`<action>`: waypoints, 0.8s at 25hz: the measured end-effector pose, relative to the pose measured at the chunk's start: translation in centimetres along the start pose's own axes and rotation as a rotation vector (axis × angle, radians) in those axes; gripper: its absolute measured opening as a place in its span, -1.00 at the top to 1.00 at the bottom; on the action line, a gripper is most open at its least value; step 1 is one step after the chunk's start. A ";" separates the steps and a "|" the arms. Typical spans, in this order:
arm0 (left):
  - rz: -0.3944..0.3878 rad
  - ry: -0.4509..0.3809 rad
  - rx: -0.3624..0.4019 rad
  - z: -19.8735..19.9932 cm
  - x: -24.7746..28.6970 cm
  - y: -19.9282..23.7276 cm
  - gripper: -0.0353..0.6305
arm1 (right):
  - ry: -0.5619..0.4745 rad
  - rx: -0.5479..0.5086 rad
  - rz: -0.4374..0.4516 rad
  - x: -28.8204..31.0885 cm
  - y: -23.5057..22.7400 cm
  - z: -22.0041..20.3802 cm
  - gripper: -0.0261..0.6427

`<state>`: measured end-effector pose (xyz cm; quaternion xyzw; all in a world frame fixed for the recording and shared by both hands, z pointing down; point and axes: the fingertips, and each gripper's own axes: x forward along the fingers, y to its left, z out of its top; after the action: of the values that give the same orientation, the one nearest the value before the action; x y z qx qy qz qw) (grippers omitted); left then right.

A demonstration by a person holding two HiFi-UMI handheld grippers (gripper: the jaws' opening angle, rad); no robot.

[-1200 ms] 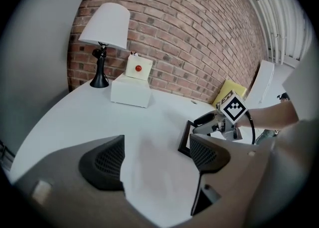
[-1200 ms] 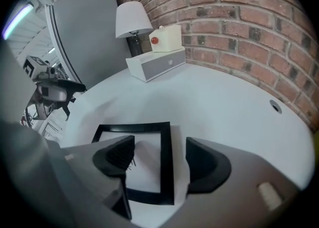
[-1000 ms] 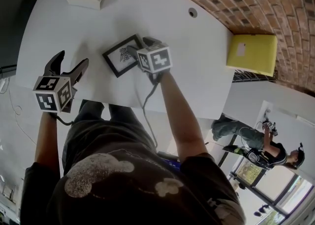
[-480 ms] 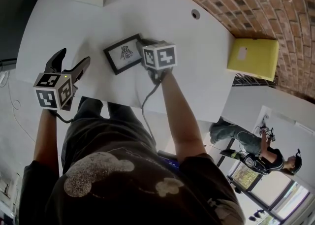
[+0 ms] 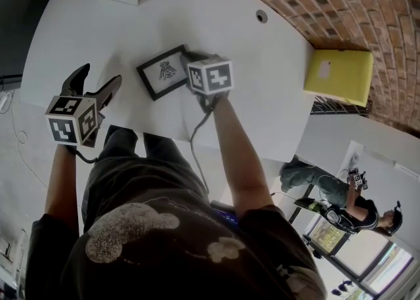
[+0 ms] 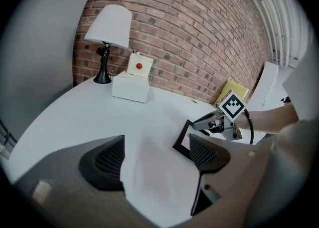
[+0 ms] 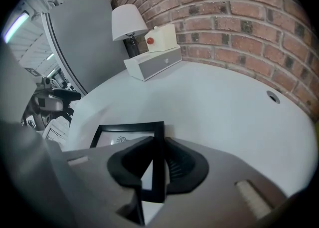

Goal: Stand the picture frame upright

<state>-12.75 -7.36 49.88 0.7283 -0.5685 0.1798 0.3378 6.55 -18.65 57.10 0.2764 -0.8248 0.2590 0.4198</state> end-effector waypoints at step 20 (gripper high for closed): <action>-0.017 0.013 0.002 -2.6 -1.0 -3.3 -0.30 | -0.167 -0.002 -0.061 -3.2 0.6 -1.0 0.70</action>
<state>-9.62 -4.42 50.13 0.7321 -0.5601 0.1822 0.3421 8.26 -16.76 54.82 0.3217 -0.8484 0.2213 0.3574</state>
